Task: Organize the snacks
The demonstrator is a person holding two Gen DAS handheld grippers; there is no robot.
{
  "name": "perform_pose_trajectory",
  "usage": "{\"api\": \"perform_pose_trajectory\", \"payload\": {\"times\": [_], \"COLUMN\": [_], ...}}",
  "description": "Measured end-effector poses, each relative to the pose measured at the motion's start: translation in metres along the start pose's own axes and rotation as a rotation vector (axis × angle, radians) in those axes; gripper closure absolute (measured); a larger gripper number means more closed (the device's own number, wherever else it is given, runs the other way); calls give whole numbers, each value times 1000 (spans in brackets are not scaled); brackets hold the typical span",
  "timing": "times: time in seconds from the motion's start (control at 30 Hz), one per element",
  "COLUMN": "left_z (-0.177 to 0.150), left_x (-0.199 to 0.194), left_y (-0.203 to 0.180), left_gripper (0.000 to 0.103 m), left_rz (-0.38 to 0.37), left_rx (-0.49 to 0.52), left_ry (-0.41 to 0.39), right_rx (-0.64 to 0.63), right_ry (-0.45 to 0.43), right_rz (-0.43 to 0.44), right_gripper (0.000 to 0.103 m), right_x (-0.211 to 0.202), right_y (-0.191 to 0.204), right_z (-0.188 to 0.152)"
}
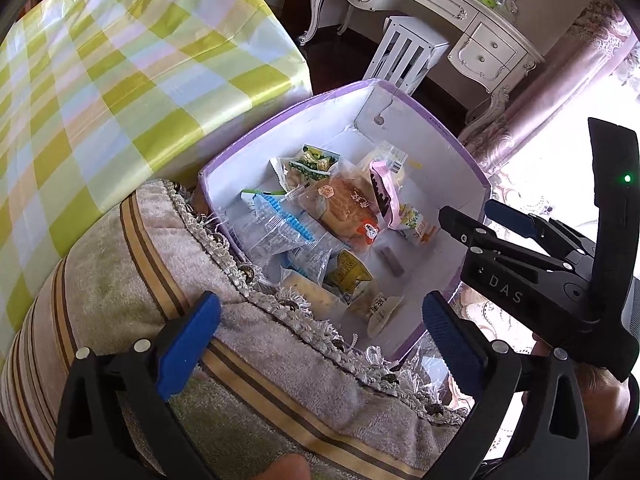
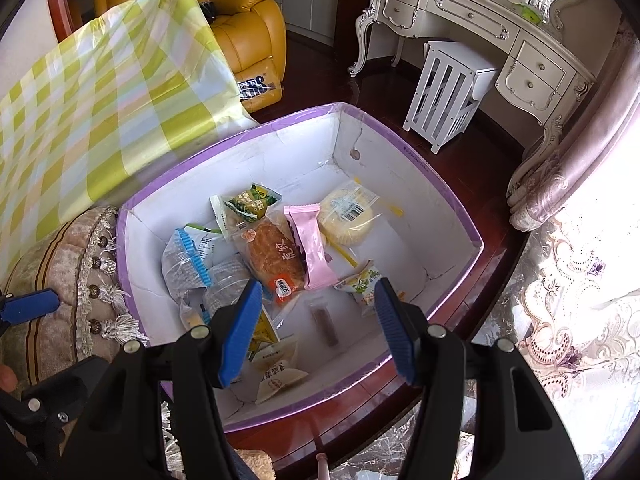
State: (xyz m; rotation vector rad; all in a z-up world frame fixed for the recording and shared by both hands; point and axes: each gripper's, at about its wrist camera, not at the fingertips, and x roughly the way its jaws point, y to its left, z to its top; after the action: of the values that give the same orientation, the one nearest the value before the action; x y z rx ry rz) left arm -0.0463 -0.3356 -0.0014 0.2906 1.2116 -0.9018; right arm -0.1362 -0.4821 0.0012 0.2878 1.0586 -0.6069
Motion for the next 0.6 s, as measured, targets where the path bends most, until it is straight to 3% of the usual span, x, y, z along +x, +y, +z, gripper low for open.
{"api": "perform_pose_trajectory", "payload": {"times": [0.43, 0.6], "left_z": [3, 3], "left_x": [-4, -8], "left_y": [6, 3], "left_gripper": [4, 4], "left_rz": [-33, -7], "left_rx": [-50, -52], "left_ry": [-20, -45], "right_rx": [-1, 0], "right_ry": [7, 7], "right_rz": [5, 4], "right_gripper": [44, 44], "right_x": [-1, -1], "right_y": [0, 0], "right_z": [-2, -2]}}
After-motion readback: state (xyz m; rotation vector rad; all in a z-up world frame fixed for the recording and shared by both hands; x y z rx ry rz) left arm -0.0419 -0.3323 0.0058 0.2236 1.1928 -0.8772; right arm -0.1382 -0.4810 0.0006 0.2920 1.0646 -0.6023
